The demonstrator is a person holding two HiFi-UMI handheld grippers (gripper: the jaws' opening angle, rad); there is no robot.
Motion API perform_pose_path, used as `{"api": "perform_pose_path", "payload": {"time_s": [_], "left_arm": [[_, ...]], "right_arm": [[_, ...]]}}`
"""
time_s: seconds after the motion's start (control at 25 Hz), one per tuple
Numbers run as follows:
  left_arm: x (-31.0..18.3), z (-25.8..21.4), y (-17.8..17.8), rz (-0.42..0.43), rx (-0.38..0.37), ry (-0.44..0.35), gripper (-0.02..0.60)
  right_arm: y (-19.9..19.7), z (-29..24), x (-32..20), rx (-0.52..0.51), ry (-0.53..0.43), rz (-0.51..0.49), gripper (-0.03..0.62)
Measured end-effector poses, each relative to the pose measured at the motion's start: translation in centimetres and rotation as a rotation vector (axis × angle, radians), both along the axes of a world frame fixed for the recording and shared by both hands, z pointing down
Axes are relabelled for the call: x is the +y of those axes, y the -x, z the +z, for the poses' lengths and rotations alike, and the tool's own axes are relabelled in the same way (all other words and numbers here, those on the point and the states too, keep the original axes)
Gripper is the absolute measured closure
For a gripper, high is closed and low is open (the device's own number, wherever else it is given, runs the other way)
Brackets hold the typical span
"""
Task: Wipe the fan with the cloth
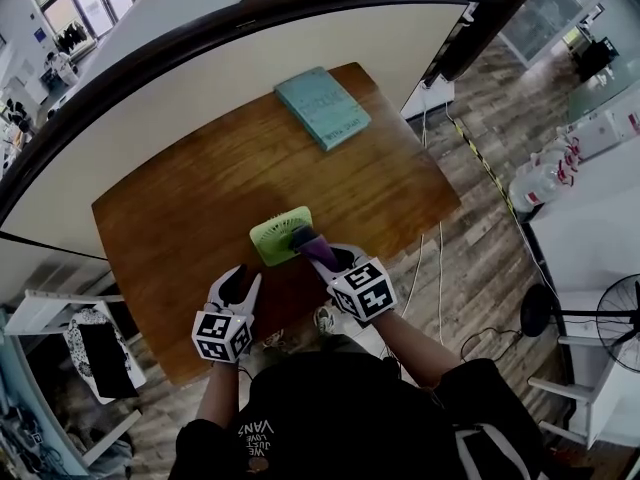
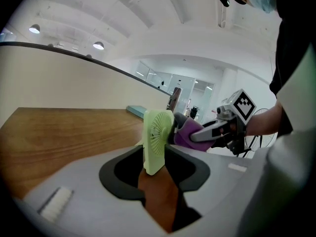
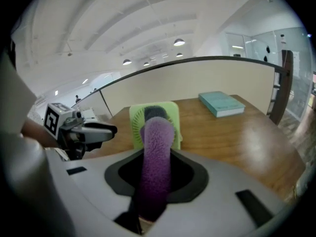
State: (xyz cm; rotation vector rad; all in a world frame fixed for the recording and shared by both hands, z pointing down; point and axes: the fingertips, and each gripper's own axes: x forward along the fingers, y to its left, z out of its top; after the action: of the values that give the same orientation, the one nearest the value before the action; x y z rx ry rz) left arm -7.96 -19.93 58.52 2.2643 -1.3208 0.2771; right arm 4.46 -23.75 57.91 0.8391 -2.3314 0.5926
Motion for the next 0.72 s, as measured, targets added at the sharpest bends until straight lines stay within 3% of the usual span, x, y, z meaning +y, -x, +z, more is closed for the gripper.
{"api": "perform_pose_path", "payload": {"time_s": [0.44, 0.72], "left_arm": [[1.5, -0.1, 1.5, -0.024, -0.016, 0.013, 0.460], [2.0, 0.4, 2.0, -0.042, -0.015, 0.025, 0.460]], "right_arm": [[7.6, 2.4, 3.8, 0.002, 0.052, -0.198, 0.494], [7.8, 3.9, 2.9, 0.033, 0.064, -0.191, 0.494]]}}
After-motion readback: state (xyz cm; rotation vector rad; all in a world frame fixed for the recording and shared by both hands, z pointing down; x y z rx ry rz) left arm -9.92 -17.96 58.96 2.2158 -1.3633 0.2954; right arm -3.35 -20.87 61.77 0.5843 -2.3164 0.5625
